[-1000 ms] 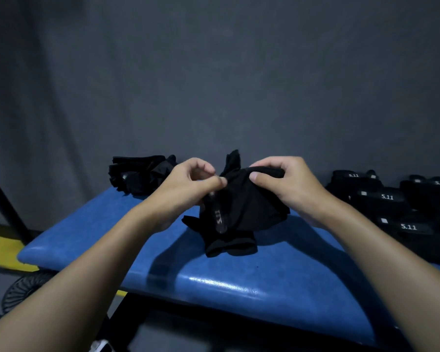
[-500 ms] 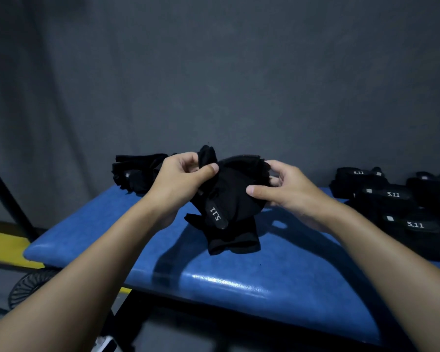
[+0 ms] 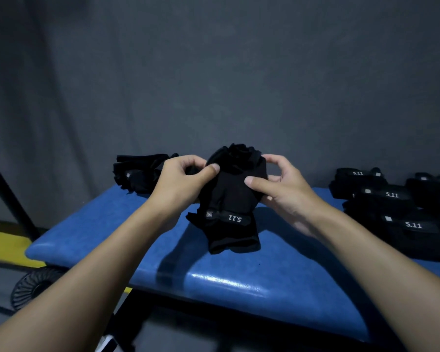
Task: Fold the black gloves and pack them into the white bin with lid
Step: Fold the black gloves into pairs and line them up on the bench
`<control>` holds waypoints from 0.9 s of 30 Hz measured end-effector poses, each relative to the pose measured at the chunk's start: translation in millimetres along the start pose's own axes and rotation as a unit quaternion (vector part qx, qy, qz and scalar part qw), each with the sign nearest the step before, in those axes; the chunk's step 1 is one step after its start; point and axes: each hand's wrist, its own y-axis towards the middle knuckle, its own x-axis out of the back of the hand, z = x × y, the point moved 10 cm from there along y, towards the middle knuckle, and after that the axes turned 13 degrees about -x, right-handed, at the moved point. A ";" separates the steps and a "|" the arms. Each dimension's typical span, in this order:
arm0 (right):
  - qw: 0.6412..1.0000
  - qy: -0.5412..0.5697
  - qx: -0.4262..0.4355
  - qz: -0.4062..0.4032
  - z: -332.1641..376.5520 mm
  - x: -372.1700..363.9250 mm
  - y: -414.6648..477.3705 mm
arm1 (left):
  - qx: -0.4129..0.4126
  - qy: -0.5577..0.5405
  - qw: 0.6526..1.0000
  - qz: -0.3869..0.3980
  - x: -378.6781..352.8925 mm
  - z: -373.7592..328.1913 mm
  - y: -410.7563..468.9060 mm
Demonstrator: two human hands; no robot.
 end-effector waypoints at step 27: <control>0.927 -0.372 -0.038 -0.036 -29.3 -17.4 4.4 | 0.000 0.200 0.971 0.128 0.7 36.6 -10.6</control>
